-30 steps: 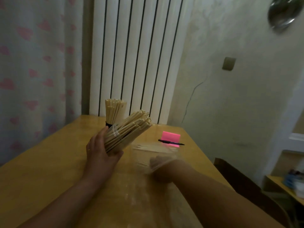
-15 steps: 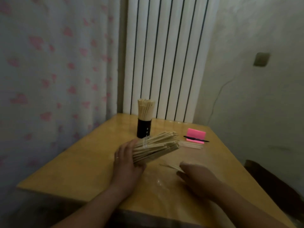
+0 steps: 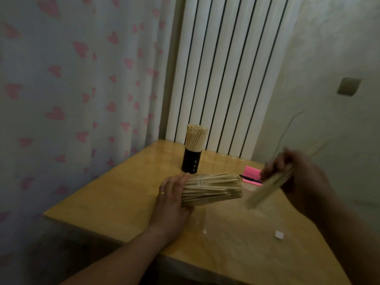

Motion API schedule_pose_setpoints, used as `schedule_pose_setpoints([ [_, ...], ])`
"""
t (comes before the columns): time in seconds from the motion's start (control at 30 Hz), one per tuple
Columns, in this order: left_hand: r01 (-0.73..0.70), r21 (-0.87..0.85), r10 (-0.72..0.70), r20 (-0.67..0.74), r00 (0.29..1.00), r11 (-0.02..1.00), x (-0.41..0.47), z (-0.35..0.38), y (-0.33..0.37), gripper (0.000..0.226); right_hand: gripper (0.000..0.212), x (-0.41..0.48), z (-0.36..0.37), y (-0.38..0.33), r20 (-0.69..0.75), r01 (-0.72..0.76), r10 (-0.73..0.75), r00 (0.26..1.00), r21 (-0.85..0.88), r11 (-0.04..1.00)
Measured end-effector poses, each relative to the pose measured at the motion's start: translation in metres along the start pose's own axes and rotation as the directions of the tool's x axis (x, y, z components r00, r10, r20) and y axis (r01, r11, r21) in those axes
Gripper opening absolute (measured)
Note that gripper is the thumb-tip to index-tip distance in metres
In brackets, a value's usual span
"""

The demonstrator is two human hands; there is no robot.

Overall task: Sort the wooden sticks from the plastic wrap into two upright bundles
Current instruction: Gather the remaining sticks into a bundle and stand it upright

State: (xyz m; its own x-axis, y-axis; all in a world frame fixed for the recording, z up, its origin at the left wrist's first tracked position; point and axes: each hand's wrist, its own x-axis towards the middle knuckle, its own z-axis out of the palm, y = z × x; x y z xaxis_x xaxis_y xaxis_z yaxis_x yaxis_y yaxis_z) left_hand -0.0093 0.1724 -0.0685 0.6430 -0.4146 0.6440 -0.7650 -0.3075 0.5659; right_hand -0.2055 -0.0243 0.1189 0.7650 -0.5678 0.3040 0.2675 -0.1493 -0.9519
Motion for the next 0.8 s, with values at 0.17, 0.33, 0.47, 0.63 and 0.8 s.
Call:
schedule_pose_setpoints([
  [0.17, -0.004, -0.007, 0.004, -0.006, 1.000, 1.000, 0.001, 0.000, -0.002, 0.095, 0.043, 0.014, 0.028, -0.010, -0.104, 0.102, -0.109, 0.989, -0.068, 0.992],
  [0.33, 0.030, -0.037, -0.031, -0.023, 0.999, 0.999, 0.001, -0.001, -0.002, 0.096, 0.042, 0.017, 0.056, 0.030, -0.157, 0.134, -0.189, 0.969, -0.309, 0.942],
  [0.47, 0.038, -0.042, -0.039, -0.019, 0.999, 0.998, 0.003, 0.001, -0.004, 0.096, 0.034, 0.020, 0.064, 0.049, -0.205, 0.098, -0.194, 0.959, -0.404, 0.910],
  [0.63, 0.043, -0.056, -0.045, -0.031, 0.999, 0.997, 0.003, 0.001, -0.006, 0.095, 0.030, 0.018, 0.089, 0.063, -0.036, 0.010, -0.022, 0.999, -0.287, 0.958],
  [0.8, 0.080, -0.086, -0.084, -0.051, 0.995, 0.993, 0.004, 0.000, -0.005, 0.099, 0.086, 0.025, 0.074, 0.064, -0.159, 0.003, -0.013, 0.987, -0.060, 0.998],
])
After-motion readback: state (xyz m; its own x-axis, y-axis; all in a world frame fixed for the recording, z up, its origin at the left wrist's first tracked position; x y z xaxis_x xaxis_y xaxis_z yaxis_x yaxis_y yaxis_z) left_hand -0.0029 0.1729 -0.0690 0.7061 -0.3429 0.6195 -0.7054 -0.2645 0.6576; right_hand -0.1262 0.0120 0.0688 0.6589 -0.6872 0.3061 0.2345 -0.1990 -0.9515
